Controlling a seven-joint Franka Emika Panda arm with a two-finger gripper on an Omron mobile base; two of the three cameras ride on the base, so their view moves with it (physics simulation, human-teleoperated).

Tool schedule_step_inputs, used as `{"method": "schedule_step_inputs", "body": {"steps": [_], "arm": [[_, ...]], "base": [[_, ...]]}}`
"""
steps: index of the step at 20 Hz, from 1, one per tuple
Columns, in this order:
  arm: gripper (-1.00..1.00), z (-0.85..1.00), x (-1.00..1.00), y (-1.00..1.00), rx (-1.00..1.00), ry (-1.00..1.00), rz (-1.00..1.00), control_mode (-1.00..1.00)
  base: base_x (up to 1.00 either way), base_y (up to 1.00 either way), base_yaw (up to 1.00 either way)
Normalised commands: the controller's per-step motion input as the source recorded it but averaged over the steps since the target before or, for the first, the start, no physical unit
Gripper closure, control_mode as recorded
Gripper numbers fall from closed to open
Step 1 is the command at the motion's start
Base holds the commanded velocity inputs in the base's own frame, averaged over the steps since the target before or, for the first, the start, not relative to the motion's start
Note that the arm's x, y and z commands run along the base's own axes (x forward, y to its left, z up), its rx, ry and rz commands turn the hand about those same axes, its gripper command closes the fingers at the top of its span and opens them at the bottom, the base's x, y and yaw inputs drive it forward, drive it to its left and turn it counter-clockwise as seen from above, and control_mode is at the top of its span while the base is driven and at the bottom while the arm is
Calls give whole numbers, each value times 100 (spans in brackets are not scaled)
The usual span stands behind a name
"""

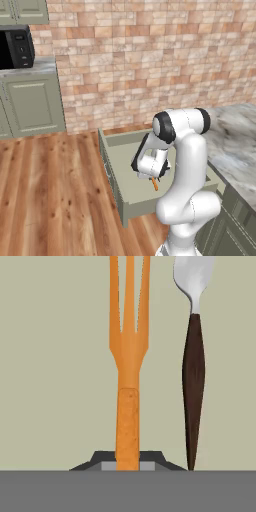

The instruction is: Organize the utensils by type. Pick up the wooden spoons from the counter and place them in the open cabinet. Then pick up the metallic utensils from the counter and place them in the open drawer.

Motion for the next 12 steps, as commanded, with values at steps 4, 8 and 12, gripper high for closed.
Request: {"method": "schedule_step_inputs", "body": {"steps": [4, 8, 12], "arm": [[100, -27, 13, 0, 0, -9, 0, -100], [100, -25, 18, 0, 0, -7, 0, -100], [100, -28, 17, 0, 0, -5, 0, -100]], "base": [[0, 0, 0], [0, 0, 0], [0, 0, 0]]}}
